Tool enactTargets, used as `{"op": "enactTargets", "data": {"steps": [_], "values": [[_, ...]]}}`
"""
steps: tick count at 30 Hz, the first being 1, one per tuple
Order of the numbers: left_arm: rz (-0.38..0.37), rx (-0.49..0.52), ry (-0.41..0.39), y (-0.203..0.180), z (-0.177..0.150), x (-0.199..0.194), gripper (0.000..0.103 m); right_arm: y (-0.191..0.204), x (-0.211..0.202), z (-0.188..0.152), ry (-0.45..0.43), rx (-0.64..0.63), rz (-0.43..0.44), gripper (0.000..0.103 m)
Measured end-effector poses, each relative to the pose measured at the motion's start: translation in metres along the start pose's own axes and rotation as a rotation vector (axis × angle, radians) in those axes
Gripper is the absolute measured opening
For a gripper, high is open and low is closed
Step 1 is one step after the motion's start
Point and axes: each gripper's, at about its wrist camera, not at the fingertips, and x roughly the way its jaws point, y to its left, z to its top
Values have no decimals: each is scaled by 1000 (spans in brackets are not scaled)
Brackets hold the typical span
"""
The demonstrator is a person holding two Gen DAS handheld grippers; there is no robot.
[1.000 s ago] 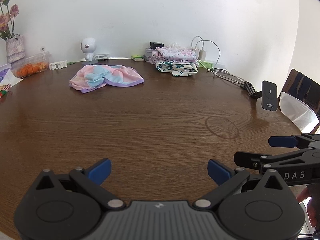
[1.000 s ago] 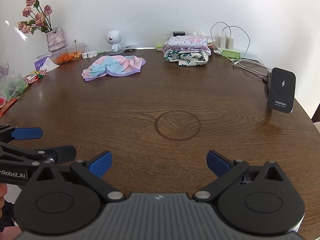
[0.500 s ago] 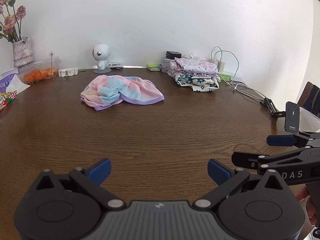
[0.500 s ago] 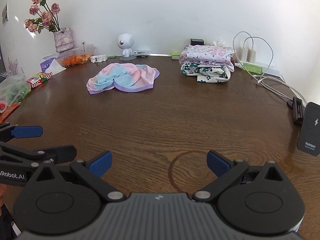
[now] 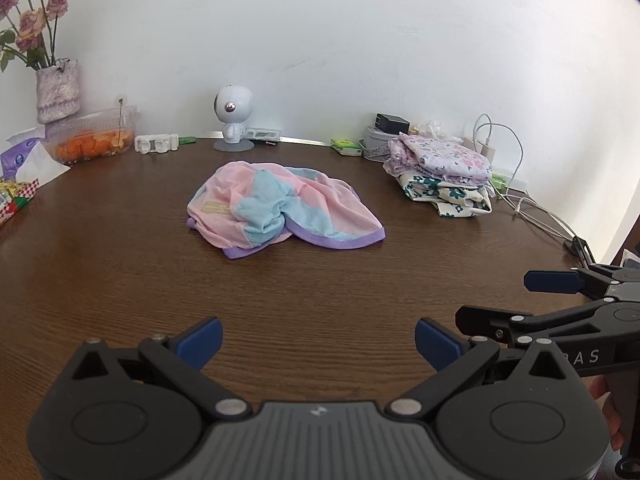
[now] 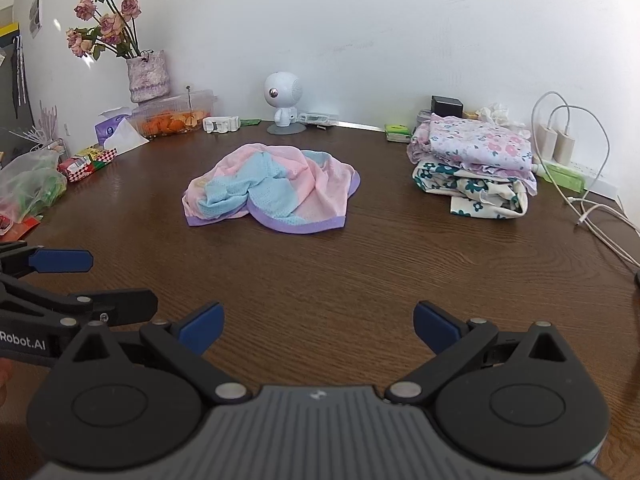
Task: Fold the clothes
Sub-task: 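Move both tools toward the crumpled pink-and-blue mesh garment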
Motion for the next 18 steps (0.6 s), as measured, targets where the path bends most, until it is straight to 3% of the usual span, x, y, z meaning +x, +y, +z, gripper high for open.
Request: {"op": "enactTargets", "data": {"steps": [10, 18], "values": [[45, -52, -3, 46, 61, 66, 103, -7, 78, 59, -8, 13, 55, 103], [161, -106, 17, 83, 108, 138, 102, -20, 163, 107, 68, 83, 73, 103]]}}
